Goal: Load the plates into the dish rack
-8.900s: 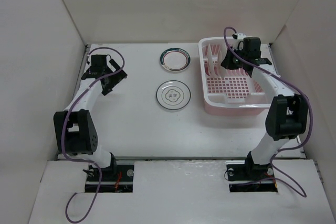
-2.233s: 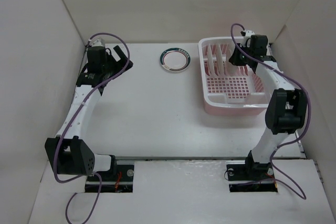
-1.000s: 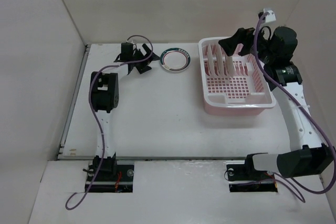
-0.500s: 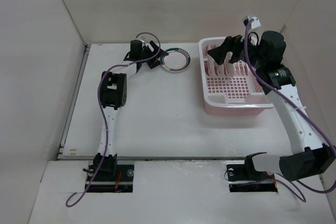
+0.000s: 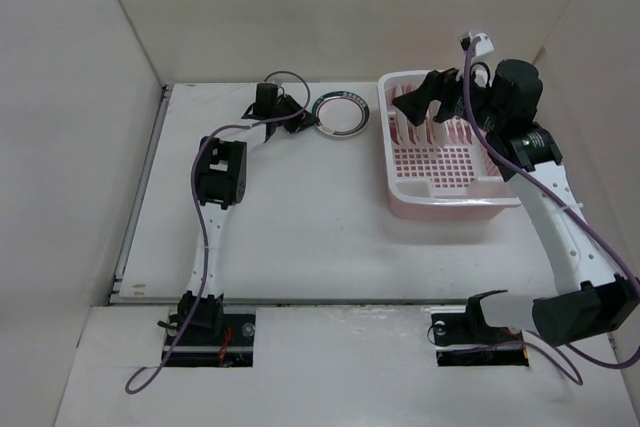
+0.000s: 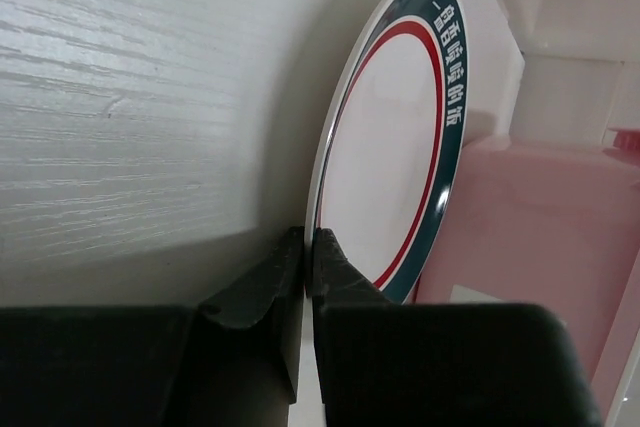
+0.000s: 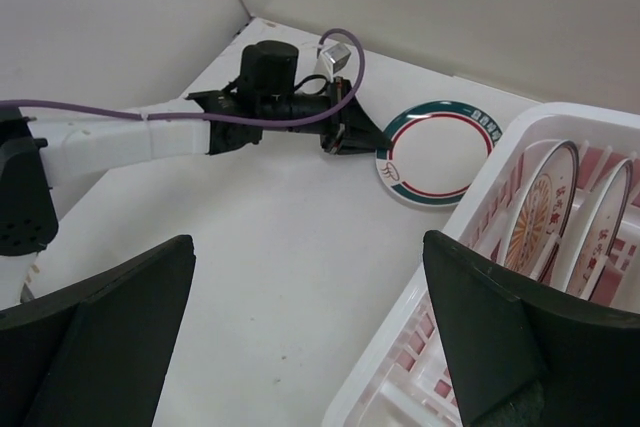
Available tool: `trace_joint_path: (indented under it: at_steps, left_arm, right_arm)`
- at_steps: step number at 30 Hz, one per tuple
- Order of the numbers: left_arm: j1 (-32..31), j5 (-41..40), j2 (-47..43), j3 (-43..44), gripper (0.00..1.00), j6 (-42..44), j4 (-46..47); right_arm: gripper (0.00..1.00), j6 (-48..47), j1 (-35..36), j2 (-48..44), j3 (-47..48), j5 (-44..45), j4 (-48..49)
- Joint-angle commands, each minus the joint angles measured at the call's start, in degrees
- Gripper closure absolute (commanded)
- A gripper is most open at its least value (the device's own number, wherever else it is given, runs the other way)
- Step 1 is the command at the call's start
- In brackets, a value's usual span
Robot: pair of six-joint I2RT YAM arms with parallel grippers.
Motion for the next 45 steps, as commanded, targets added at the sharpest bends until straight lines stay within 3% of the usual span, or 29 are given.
trace_joint_path:
  at_steps: [1, 6, 8, 12, 17, 19, 25, 31, 35, 40, 45]
  left_arm:
    - [-0.3, -6.6, -0.5, -2.7, 1.00, 2.4, -8.6]
    - [-0.3, -12.4, -10.0, -10.5, 1.00, 3.7, -9.8]
    - [-0.3, -15.1, -17.2, -14.0, 1.00, 5.3, -13.6]
    - [-0.3, -26.3, -26.5, -12.3, 1.00, 6.9, -32.5]
    - [-1.0, -30.4, -35.7, -12.2, 1.00, 8.8, -48.5]
    - [0.7, -26.4, -39.8, -14.5, 1.00, 8.8, -50.8]
    - [2.1, -14.2, -51.0, -21.3, 1.00, 8.1, -54.5]
    - [0.3, -14.2, -60.6, -22.4, 1.00, 4.3, -57.3]
    - [0.3, -13.4, -62.4, -21.8, 1.00, 4.3, -58.0]
    - [-1.3, -11.7, -64.0, -22.4, 1.00, 3.1, -58.0]
    - [-1.3, -11.7, -65.7, -24.2, 1.00, 3.1, -58.0]
  right_arm:
    - [0.00, -0.7, 1.4, -1.1, 2.6, 0.1, -0.8]
    - [0.00, -12.1, 9.1, 5.5, 6.7, 12.1, -11.2]
    - [0.00, -16.7, 16.0, 7.5, 7.4, 25.0, -14.1]
    - [0.00, -25.3, 24.4, 11.2, 6.0, 37.6, -13.6]
    - [0.00, -31.1, 30.3, 12.7, 4.8, 36.7, -9.5]
    - [0.00, -35.2, 32.0, 13.2, 3.0, 36.2, -6.9]
    - [0.01, -41.3, 36.2, 17.8, 2.0, 33.9, -3.4]
    - [0.02, -42.0, 38.9, 21.6, 5.0, 31.1, -2.8]
    - [0.04, -42.0, 40.9, 22.9, 5.7, 31.6, -3.5]
    - [0.12, -41.4, 40.9, 25.3, 5.7, 36.8, -0.1]
    - [0.36, -40.9, 40.9, 26.5, 6.4, 39.3, 1.0]
